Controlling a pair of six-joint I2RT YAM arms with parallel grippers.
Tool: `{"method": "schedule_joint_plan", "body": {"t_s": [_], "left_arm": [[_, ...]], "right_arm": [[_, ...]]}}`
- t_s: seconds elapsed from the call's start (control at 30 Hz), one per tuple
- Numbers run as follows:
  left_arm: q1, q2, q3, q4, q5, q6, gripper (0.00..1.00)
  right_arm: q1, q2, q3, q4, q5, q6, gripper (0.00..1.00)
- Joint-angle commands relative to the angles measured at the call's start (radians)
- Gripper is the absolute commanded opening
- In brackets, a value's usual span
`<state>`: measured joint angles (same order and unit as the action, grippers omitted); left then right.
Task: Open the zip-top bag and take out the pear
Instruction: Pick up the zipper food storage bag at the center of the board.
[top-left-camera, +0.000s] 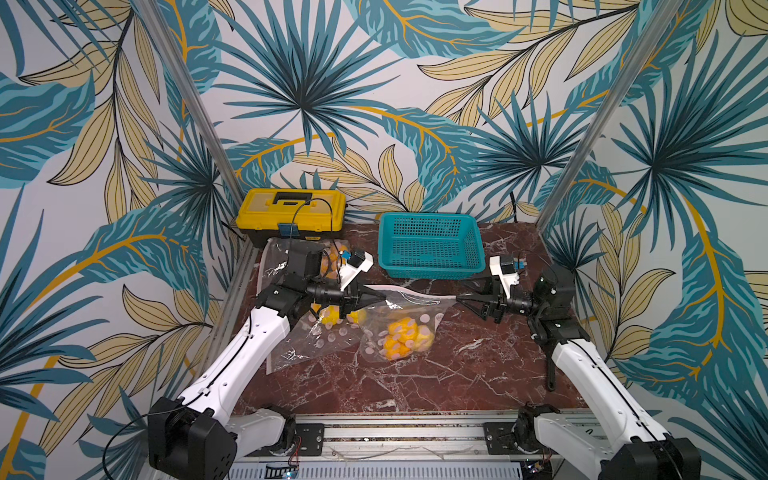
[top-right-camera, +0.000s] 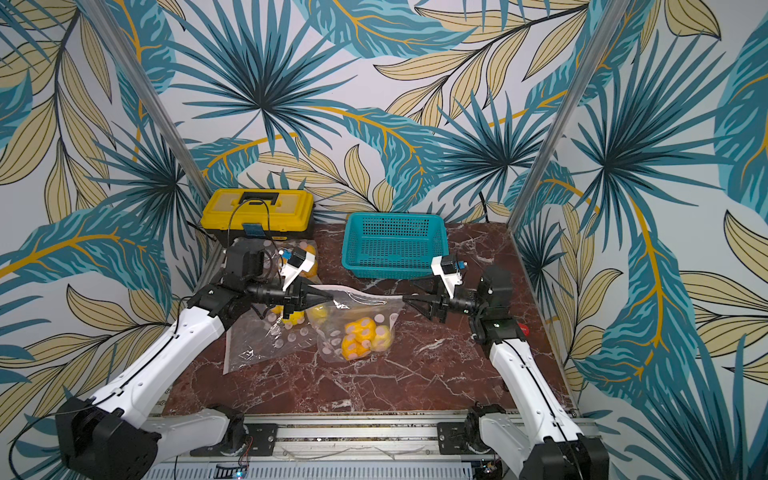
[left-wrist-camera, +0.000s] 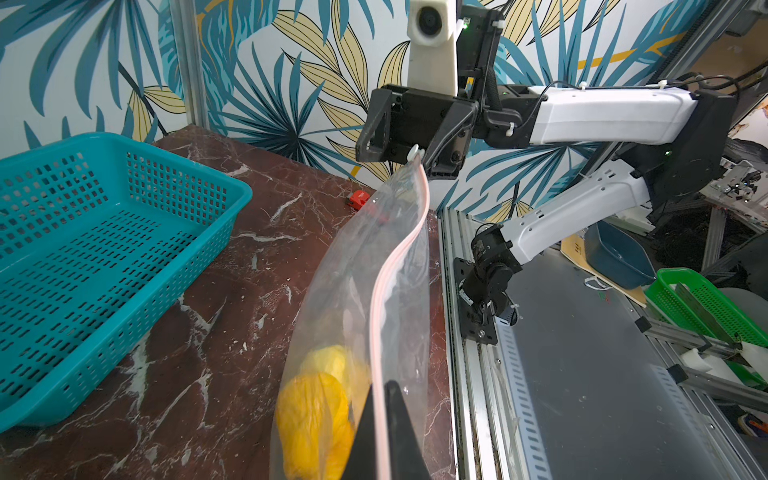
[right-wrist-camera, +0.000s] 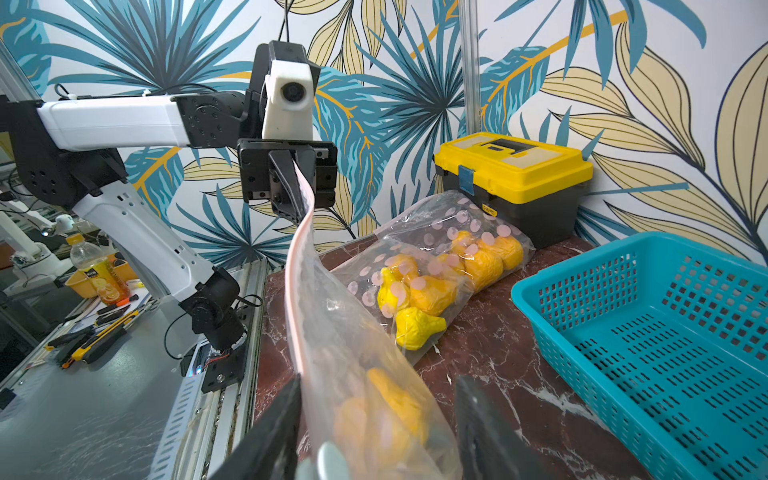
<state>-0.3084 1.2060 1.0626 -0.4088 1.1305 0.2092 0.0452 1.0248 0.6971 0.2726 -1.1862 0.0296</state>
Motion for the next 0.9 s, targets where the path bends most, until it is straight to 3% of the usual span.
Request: {"method": "schedule_joint_plan", "body": {"t_s": [0.0, 0.1, 0.43, 0.63, 0.7, 0.87], "left_arm": [[0.013, -0.01, -0.01, 0.004, 0.017, -0.004, 0.0], [0.016, -0.008, -0.009, 0.004, 0.014, -0.004, 0.0], [0.018, 0.0, -0.001, 0.004, 0.012, -0.023, 0.0], [0.017, -0.043, 0.025, 0.004, -0.089, -0.058, 0.21], [0.018, -0.065, 0.043, 0.004, -0.13, -0.07, 0.37], [0.017, -0.1, 0.108, 0.006, -0.189, -0.085, 0.64]], "right_arm": [[0.0, 0.013, -0.055, 0.206, -0.02, 0.116, 0.58], [0.001, 0.022, -0.075, 0.272, -0.016, 0.155, 0.55], [0.005, -0.005, -0.008, 0.19, 0.043, 0.149, 0.18], [0.018, -0.019, 0.093, 0.035, 0.082, 0.126, 0.03], [0.022, -0.023, 0.126, -0.037, 0.099, 0.105, 0.0], [0.044, -0.016, 0.214, -0.201, 0.119, 0.049, 0.0]]}}
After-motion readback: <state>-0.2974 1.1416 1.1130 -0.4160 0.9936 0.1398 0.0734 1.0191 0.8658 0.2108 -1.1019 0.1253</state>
